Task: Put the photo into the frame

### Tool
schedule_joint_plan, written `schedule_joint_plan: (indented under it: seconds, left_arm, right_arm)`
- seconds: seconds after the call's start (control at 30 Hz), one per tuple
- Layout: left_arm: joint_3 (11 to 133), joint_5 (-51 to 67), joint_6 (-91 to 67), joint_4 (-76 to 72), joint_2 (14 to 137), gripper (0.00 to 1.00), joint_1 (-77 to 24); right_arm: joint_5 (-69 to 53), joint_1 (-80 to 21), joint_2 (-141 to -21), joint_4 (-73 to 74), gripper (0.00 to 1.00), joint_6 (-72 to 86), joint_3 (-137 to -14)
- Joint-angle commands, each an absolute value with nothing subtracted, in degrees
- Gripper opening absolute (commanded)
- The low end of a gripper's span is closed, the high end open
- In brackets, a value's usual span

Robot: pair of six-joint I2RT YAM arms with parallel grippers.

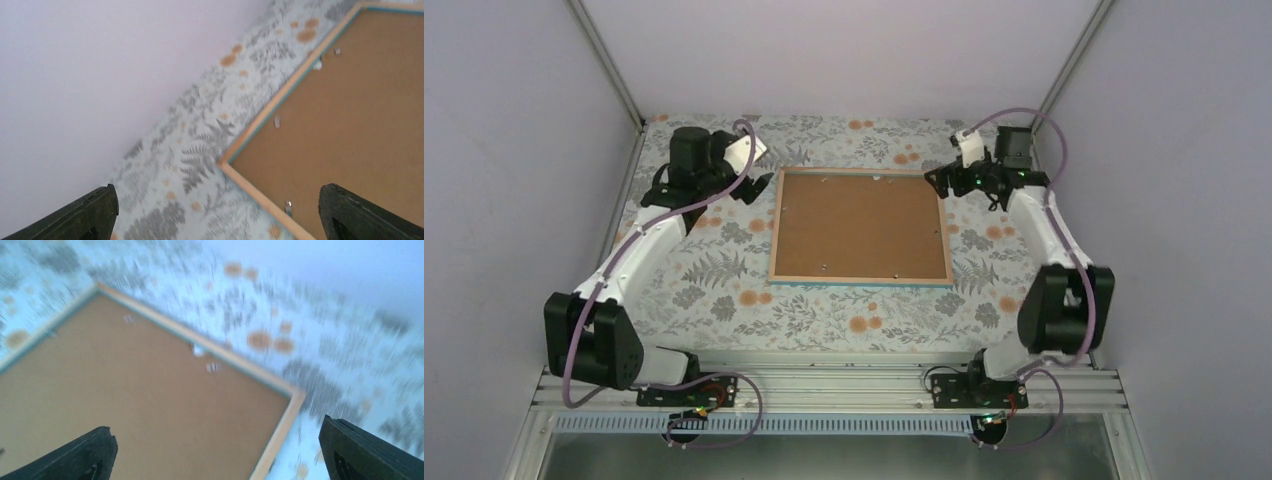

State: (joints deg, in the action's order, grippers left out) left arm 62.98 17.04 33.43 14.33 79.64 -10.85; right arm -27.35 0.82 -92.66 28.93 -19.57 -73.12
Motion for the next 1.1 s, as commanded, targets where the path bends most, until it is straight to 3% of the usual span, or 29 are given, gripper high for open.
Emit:
schedule_joint_plan:
  seconds: [0.0, 0.07, 0.13, 0.23, 0.33, 0.67, 1.07]
  left_arm:
    - [64.81, 19.82, 34.92, 13.37, 82.92, 1.00, -11.35]
    - [72.70, 23.29, 34.99, 24.31, 90.88, 1.00, -11.30]
    - [80.34, 38.58, 38.75, 38.06, 98.74, 1.00, -9.72]
    - [71.15, 38.23, 37.37, 27.96, 94.28, 1.00, -11.84]
    - [60.88, 30.49, 43.72, 20.47, 88.07, 1.00, -18.11]
    - [55.04, 24.25, 46.83, 20.16, 93.20, 1.00, -24.88]
    - [54.50, 22.26, 48.28, 18.87, 96.67, 1.00, -27.49]
  right_arm:
    - [-38.10, 0.62, -85.25, 17.03, 1.00, -21.90, -68.35]
    - [-43.76, 0.52, -87.09, 18.40, 1.00, -24.08, -68.76]
    - [-48.23, 0.43, -92.02, 27.48, 1.00, -29.32, -73.60]
    - [-50.17, 0.16, -100.15, 45.45, 0.99, -43.32, -81.24]
    - [-47.24, -0.05, -99.29, 50.47, 0.99, -54.30, -77.28]
    - [-33.34, -8.59, -92.72, 41.19, 0.99, -63.82, -61.65]
    - [-24.38, -14.76, -94.22, 32.97, 1.00, -63.54, -55.67]
